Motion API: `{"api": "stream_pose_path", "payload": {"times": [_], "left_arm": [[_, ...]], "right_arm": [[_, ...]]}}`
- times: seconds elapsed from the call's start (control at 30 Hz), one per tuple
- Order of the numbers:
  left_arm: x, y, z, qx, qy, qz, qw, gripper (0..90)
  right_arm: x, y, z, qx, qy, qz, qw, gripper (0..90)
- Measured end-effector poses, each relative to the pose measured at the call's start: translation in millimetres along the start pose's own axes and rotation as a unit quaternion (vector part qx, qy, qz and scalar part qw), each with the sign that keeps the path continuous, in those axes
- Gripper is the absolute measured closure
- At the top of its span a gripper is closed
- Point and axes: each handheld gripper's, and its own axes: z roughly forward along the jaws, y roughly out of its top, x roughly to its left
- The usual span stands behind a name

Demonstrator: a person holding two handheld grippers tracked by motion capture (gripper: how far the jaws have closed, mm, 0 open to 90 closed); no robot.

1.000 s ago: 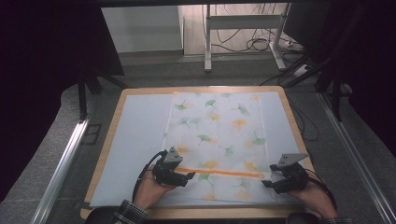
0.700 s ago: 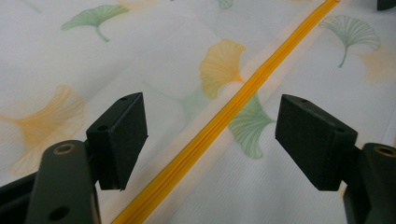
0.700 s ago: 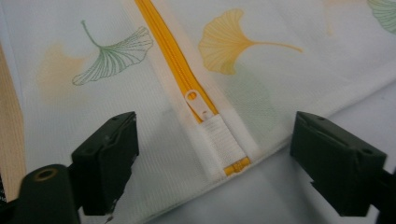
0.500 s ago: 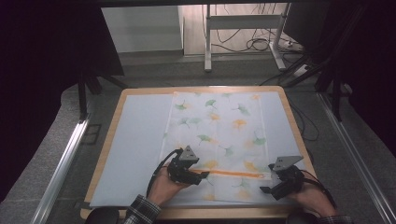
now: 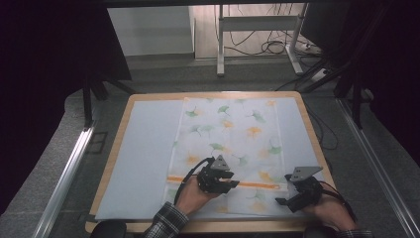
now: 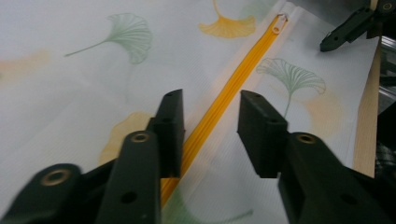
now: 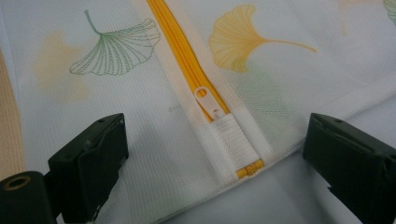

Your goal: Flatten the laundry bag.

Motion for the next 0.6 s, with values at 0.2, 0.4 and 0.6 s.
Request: {"api": "stream_pose_path", "payload": {"times": [0.2, 0.4, 0.6], "left_arm": [[-2.6, 7.9, 16.8, -0.008, -0.019, 0.010, 0.9997, 68.4], [-7.0, 18.6, 29.6, -0.011, -0.024, 0.021, 0.9994, 69.2], [-14.9, 29.2, 41.1, -0.012, -0.029, 0.030, 0.9991, 67.8]], "right_arm": [[0.1, -1.0, -0.1, -0.004, -0.001, 0.003, 1.0000, 6.8], [0.2, -1.5, -0.1, -0.007, -0.002, 0.004, 1.0000, 7.0], [0.3, -2.0, -0.1, -0.009, -0.002, 0.004, 1.0000, 7.1]]}}
